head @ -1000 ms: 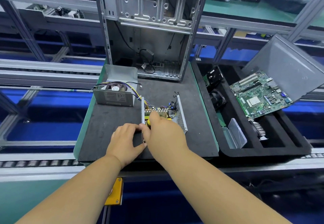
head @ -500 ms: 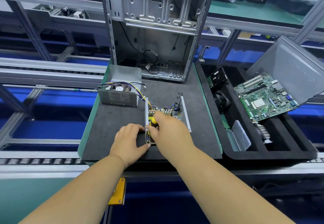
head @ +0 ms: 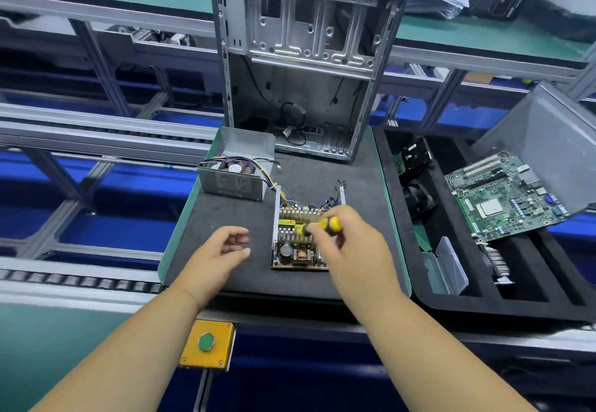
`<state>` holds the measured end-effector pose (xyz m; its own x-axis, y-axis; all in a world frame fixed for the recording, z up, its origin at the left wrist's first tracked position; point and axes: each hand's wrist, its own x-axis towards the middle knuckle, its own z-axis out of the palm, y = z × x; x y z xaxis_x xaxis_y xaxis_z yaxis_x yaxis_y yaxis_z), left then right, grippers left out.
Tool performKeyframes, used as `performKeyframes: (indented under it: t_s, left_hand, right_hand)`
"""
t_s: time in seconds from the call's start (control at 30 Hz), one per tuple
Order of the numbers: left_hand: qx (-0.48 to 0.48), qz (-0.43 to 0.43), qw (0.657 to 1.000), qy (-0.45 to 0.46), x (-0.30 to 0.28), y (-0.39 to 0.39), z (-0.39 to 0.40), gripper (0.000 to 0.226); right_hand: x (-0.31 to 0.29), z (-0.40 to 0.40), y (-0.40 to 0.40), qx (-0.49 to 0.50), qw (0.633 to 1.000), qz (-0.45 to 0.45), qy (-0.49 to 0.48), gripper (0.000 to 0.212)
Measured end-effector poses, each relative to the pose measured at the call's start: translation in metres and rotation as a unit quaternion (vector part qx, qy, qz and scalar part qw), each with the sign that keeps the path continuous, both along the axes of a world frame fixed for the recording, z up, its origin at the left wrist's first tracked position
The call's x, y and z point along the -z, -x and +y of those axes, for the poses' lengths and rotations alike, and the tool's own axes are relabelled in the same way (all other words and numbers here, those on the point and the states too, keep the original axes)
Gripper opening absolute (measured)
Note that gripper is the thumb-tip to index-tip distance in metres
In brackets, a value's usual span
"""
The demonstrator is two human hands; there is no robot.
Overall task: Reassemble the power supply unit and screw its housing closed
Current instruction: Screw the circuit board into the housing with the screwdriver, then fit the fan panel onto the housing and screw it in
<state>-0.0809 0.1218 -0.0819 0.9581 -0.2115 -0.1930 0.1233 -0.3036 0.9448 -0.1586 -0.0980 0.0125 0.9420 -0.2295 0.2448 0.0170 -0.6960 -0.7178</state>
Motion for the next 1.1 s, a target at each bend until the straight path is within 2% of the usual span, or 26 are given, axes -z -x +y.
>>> performKeyframes:
  t_s: [0.1, 0.23, 0.37, 0.47, 0.53, 0.6, 0.83, 0.97, 1.1]
  left_hand:
    - [-0.037, -0.021, 0.999, 0.002, -0.015, 0.005, -0.004, 0.029]
    - [-0.046, -0.050, 0.998, 0.015, -0.035, 0.011, -0.027, 0.030]
    - [-0.042, -0.081, 0.995, 0.046, -0.053, 0.024, -0.055, 0.034]
    - [-0.040, -0.100, 0.993, 0.050, -0.066, 0.036, -0.076, 0.032]
    - [-0.043, -0.114, 0.991, 0.058, -0.074, 0.045, -0.088, 0.031]
    - [-0.051, -0.123, 0.989, 0.066, -0.080, 0.055, -0.100, 0.033]
    - [-0.049, -0.139, 0.988, 0.048, -0.090, 0.076, -0.118, 0.037]
    - [-0.053, -0.150, 0.986, 0.041, -0.096, 0.056, -0.111, 0.031]
    - [-0.058, -0.145, 0.987, 0.043, -0.090, 0.024, -0.099, 0.030]
  right_hand:
    - [-0.013, -0.028, 0.008, 0.056, 0.987, -0.002, -0.149, 0.012]
    - [-0.025, -0.067, 0.020, 0.086, 0.963, 0.026, -0.254, 0.008]
    - [-0.029, -0.098, 0.037, 0.095, 0.936, 0.050, -0.335, 0.013]
    - [-0.027, -0.121, 0.045, 0.073, 0.863, 0.070, -0.495, 0.006]
    - [-0.025, -0.135, 0.049, 0.060, 0.808, 0.088, -0.580, 0.011]
    - [-0.022, -0.146, 0.054, 0.047, 0.789, 0.101, -0.604, 0.015]
    - [-0.018, -0.170, 0.062, -0.005, 0.836, 0.109, -0.538, 0.028]
    - [-0.021, -0.171, 0.050, -0.009, 0.874, 0.121, -0.470, 0.031]
    - [-0.019, -0.163, 0.030, 0.005, 0.891, 0.123, -0.438, 0.034]
